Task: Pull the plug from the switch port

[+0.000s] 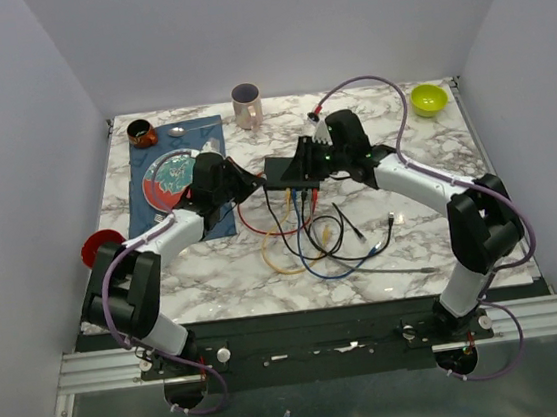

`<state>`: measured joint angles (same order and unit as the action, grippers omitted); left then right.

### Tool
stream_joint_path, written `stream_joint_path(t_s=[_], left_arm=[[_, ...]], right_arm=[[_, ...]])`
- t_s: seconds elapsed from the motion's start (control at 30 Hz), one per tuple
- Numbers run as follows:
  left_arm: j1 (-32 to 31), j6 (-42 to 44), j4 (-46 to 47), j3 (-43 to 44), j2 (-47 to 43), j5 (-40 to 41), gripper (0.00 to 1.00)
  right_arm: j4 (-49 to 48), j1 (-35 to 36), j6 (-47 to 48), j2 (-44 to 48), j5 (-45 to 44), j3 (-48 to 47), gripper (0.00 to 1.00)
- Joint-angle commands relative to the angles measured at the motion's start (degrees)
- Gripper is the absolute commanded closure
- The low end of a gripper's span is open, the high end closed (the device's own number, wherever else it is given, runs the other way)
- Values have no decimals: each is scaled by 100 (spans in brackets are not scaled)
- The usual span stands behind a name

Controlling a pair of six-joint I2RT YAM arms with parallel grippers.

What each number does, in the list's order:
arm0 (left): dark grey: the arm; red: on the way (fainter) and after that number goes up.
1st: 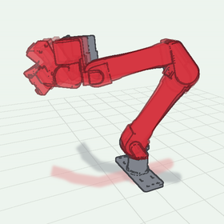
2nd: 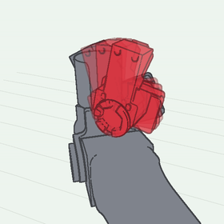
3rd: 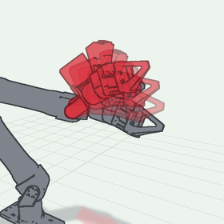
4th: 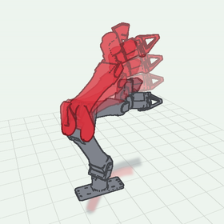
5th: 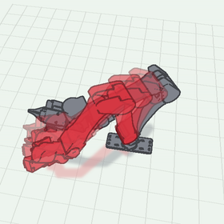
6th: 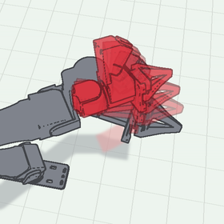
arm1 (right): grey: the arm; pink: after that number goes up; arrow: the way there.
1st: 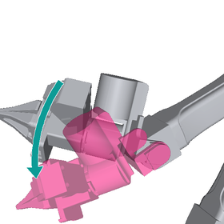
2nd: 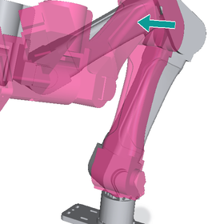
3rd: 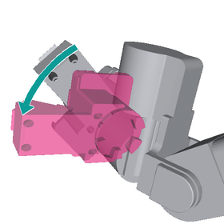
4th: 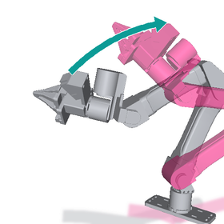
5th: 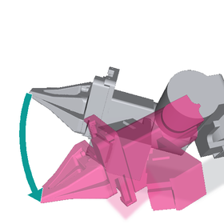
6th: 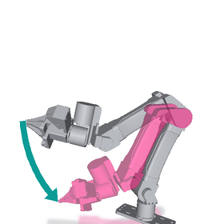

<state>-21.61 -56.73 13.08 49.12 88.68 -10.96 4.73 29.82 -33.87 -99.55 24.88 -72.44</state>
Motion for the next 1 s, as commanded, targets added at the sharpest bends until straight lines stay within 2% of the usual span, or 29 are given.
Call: stream_joint_path(t_s=[0.0,0.3,0.4,0.5,0.53,0.57,0.6,0.63,0.7,0.73,0.8,0.97], left_arm=[[7,250,-130,1,-325,156,100],[-10,276,-78,-210,-571,156,100],[-19,277,-86,-271,-659,156,100],[-10,285,-113,-359,-791,156,100],[-19,337,-139,-403,-878,164,97],[-19,364,-218,-430,-923,191,88],[-19,399,-262,-456,-993,217,75],[-10,426,-323,-526,-1080,287,53],[7,426,-482,-649,-1475,610,35],[42,408,-508,-771,-1616,682,13],[95,391,-561,-852,-1933,736,11],[148,312,-614,-1001,-2066,604,11]], right_arm=[[-25,532,468,216,491,555,55],[-297,1253,521,278,378,969,55],[-271,1315,478,173,280,1004,59],[-262,1324,425,295,105,1101,85],[-254,1324,442,365,61,1110,98],[-262,1333,468,488,8,1136,99],[-288,1324,486,611,-105,1153,99],[-341,1324,556,916,-141,1188,99],[-429,1324,601,1226,-133,1294,99],[-603,1324,601,1532,-72,1303,99],[-936,1324,504,1806,217,1347,99],[-1948,1342,-374,2202,1641,1286,99]])
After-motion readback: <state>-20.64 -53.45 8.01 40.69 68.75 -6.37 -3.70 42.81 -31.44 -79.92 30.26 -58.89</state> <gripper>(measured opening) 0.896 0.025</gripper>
